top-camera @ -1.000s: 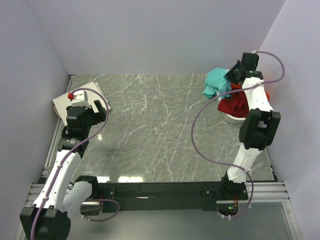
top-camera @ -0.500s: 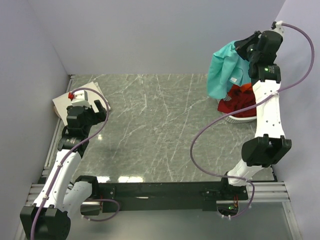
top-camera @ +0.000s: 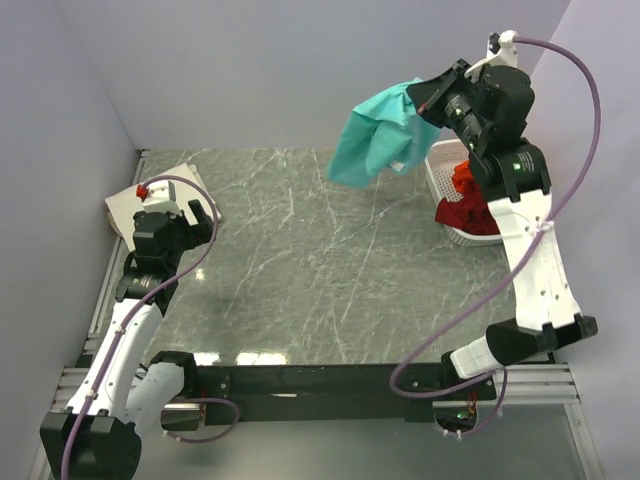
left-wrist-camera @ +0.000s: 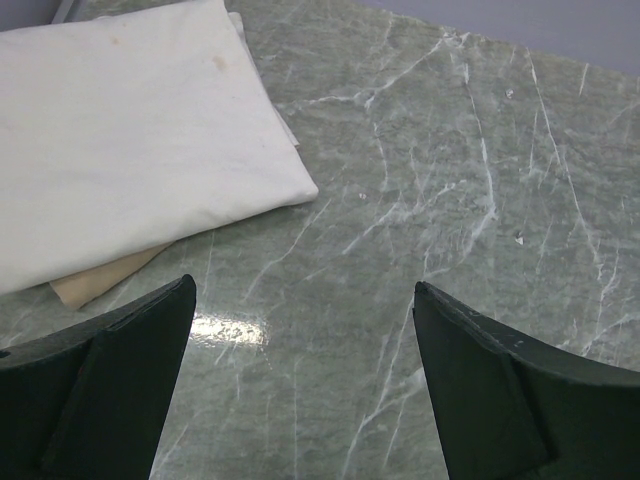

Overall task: Fold and stack the t-shirts
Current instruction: Move the tshirt to the center of the board, then flatten the tshirt out

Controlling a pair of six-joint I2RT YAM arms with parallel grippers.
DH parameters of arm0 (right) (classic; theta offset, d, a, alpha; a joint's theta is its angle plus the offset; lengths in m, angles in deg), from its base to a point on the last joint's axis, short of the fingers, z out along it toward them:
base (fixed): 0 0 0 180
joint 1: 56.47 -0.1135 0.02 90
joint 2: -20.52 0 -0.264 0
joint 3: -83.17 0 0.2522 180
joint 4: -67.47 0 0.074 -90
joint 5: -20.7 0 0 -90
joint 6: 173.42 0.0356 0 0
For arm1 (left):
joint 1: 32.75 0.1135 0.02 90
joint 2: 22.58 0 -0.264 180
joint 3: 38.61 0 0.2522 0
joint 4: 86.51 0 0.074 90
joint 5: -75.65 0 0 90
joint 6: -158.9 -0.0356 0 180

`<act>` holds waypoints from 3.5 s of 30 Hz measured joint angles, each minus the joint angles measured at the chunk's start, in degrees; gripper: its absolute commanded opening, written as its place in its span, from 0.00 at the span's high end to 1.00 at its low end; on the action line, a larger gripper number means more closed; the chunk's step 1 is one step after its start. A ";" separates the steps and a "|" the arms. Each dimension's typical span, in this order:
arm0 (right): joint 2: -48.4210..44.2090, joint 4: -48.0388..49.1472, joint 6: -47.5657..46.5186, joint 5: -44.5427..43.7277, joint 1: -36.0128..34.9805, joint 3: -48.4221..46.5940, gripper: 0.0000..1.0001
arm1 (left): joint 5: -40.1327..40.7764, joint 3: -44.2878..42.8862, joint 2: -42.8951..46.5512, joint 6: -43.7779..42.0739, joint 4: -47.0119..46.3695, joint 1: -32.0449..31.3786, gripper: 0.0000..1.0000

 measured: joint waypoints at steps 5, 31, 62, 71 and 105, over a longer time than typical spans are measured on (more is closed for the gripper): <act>-4.85 -1.92 3.69 2.47 -4.46 1.68 1.00 | 0.02 0.02 0.04 0.13 -0.15 0.00 0.05; -14.12 -1.57 3.04 2.40 -6.60 65.05 0.18 | 11.10 6.84 -5.75 23.21 7.58 -27.02 0.22; -10.93 2.62 4.81 6.60 -7.34 68.98 0.20 | 2.51 13.35 -16.57 34.97 5.66 -32.00 0.63; -9.68 3.15 4.81 7.02 -7.63 68.87 0.21 | 2.78 13.16 -19.63 35.36 3.52 -32.61 0.73; 3.87 9.81 3.48 10.71 -8.70 68.59 1.00 | 10.03 -2.56 -13.84 23.80 16.28 -22.67 1.00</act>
